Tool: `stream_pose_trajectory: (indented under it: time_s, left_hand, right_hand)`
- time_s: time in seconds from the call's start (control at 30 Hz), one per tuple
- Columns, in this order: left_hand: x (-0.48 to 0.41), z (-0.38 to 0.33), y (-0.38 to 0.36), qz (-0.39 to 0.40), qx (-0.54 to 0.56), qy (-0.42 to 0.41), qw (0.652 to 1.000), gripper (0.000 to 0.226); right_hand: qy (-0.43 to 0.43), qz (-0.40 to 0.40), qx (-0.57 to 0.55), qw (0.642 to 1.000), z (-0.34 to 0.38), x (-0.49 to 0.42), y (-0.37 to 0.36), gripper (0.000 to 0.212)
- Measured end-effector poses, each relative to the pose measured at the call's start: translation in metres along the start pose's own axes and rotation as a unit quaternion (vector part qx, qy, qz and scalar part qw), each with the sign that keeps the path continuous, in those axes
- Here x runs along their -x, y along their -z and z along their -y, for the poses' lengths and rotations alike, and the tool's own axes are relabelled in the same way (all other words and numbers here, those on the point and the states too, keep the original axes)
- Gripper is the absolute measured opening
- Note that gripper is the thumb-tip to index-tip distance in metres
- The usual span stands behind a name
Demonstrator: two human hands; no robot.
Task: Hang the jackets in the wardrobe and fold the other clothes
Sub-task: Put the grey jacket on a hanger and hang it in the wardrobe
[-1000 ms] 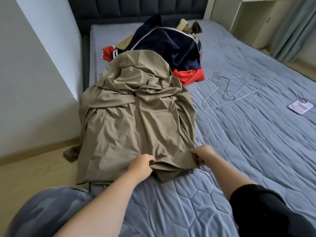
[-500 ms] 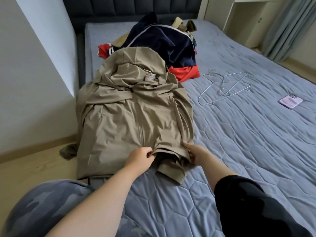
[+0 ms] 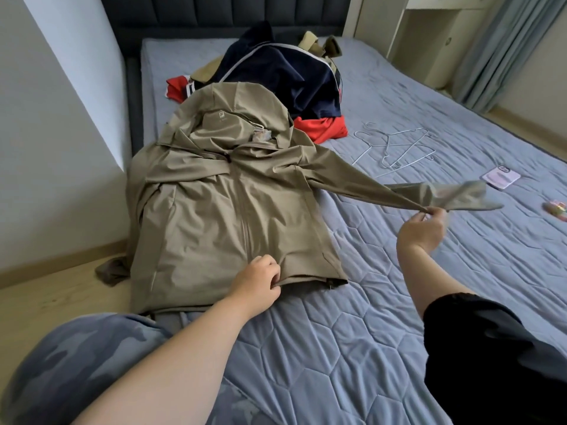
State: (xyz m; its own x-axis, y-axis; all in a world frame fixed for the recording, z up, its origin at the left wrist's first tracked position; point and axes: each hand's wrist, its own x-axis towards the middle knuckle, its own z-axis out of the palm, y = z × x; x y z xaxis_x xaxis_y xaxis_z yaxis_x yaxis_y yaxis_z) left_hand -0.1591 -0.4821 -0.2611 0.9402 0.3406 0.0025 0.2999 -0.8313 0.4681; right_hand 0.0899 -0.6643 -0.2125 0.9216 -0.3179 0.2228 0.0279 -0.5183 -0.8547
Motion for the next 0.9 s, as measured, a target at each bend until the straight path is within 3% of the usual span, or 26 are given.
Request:
stream_pose_trajectory:
  time_s: [0.07,0.17,0.3,0.4,0.5,0.57,0.67,0.73,0.8,0.9]
  left_hand:
    - [0.001,-0.001,-0.004,0.015,-0.014,-0.012,1.0,0.008]
    - [0.002,0.0,-0.008,0.043,-0.04,-0.013,0.998,0.008]
    - [0.005,0.006,-0.007,0.098,-0.123,0.018,0.987,0.028]
    - [0.01,0.012,-0.003,0.128,-0.168,0.074,0.975,0.024]
    - [0.006,0.014,0.008,0.125,-0.134,0.103,0.978,0.019]
    - [0.002,0.016,0.015,0.137,-0.102,0.089,0.981,0.022]
    - [0.006,0.025,0.015,0.263,-0.058,0.044,0.962,0.031]
    - [0.009,0.03,0.017,0.327,0.016,0.071,0.942,0.04]
    - [0.006,0.034,0.024,0.282,0.1,0.122,0.946,0.039]
    - [0.0,0.053,0.037,0.107,0.114,0.228,0.961,0.031]
  right_hand:
    - [-0.002,0.062,0.084,0.995,-0.018,0.012,0.001,0.039]
    - [-0.101,0.185,0.128,0.969,-0.034,0.042,-0.004,0.067]
    - [-0.098,0.385,0.134,0.908,-0.03,0.089,-0.022,0.064]
    - [-0.064,0.49,0.14,0.858,-0.024,0.108,-0.034,0.057]
    - [-0.035,0.419,0.149,0.895,-0.015,0.105,-0.031,0.048]
    - [0.041,0.35,0.256,0.9,-0.017,0.098,-0.024,0.038]
    - [0.137,0.38,0.44,0.802,-0.021,0.1,-0.02,0.031]
    - [0.196,0.38,0.464,0.776,-0.023,0.108,-0.025,0.048]
    - [0.282,0.364,0.421,0.781,-0.019,0.121,-0.034,0.06]
    - [0.348,0.388,0.338,0.784,-0.004,0.151,-0.054,0.06]
